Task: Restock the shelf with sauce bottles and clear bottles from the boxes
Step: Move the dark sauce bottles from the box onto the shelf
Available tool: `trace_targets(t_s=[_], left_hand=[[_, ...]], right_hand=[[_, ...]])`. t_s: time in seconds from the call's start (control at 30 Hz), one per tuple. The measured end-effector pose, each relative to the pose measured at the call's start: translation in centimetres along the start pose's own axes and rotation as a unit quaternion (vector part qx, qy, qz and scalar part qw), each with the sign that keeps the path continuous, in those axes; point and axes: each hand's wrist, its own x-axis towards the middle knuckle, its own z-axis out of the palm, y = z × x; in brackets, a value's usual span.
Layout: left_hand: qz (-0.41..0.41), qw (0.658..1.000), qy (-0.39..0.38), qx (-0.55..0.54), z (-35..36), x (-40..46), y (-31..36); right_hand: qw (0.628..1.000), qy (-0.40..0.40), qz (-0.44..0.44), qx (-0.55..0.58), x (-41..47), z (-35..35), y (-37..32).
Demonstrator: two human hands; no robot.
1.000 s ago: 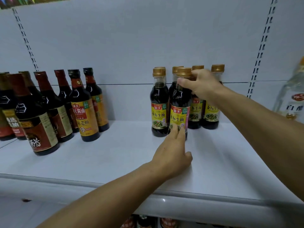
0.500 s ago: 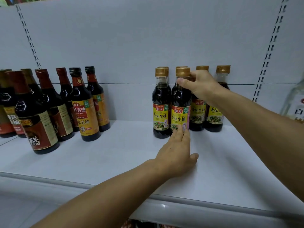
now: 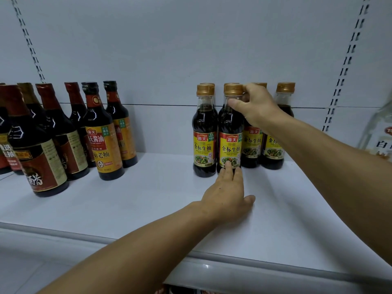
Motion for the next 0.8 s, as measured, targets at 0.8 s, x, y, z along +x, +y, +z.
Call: trace_targets(t_s=[0.8], left_hand=[[0.030, 0.999, 0.024, -0.012, -2.5, -4.4, -1.3]], right_hand=[[0.992, 0.057, 0.052, -0.104, -3.5, 0.7, -1.6]])
